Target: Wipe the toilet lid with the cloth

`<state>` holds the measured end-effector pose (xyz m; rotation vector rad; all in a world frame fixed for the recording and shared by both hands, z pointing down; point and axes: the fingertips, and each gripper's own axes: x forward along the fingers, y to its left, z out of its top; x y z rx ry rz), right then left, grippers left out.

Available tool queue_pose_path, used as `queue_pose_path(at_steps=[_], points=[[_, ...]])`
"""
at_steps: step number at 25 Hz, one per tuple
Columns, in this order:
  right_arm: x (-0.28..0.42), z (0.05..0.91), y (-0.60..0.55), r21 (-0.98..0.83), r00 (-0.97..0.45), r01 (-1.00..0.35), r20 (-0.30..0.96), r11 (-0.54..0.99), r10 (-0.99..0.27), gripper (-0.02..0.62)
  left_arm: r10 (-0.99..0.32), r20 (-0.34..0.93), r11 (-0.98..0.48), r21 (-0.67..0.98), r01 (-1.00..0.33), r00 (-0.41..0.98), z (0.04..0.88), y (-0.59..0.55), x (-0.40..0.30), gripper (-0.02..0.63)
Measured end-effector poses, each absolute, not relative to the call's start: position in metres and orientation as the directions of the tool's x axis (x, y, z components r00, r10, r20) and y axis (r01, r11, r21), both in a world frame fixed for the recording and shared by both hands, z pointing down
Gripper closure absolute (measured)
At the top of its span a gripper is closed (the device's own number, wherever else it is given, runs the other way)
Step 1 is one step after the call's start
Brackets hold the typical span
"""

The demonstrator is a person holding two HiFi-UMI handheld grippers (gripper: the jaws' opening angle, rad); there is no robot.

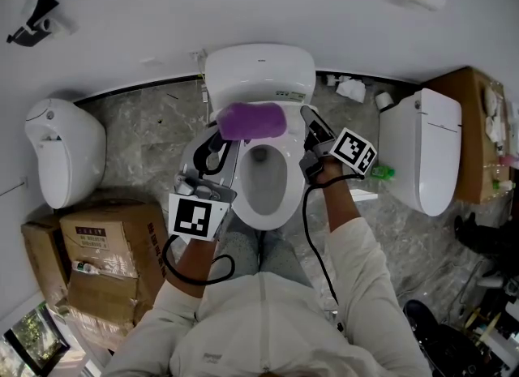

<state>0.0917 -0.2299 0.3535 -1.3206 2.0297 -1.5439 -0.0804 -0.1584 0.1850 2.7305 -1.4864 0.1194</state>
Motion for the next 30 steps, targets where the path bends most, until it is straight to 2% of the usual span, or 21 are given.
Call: queue_pose_path(at_steps=[4, 7, 9, 14, 30], points=[[0.091, 0.354, -0.238, -0.808, -0.524, -0.587, 0.328, 0.054, -0.786, 0.432, -0.840, 0.085, -0.538, -0.007, -0.843, 0.536, 0.187, -0.158, -0.086, 0.549], [0.092, 0.358, -0.246, -0.742, -0.485, -0.669, 0.380, 0.055, -0.788, 0.482, -0.843, 0.094, -0.533, -0.005, -0.846, 0.530, 0.190, -0.160, -0.091, 0.549], [0.094, 0.361, -0.253, -0.725, -0.463, -0.688, 0.400, 0.036, -0.791, 0.515, -0.846, 0.099, -0.527, -0.002, -0.850, 0.524, 0.192, -0.163, -0.095, 0.549], [0.095, 0.368, -0.275, -0.688, -0.424, -0.726, 0.437, 0.009, -0.793, 0.550, -0.850, 0.103, -0.518, 0.005, -0.855, 0.516, 0.198, -0.174, -0.107, 0.549], [0.063, 0.367, -0.339, -0.463, -0.366, -0.881, 0.539, 0.096, -0.759, 0.571, -0.840, 0.109, -0.532, 0.023, -0.846, 0.531, 0.207, -0.202, -0.117, 0.549]])
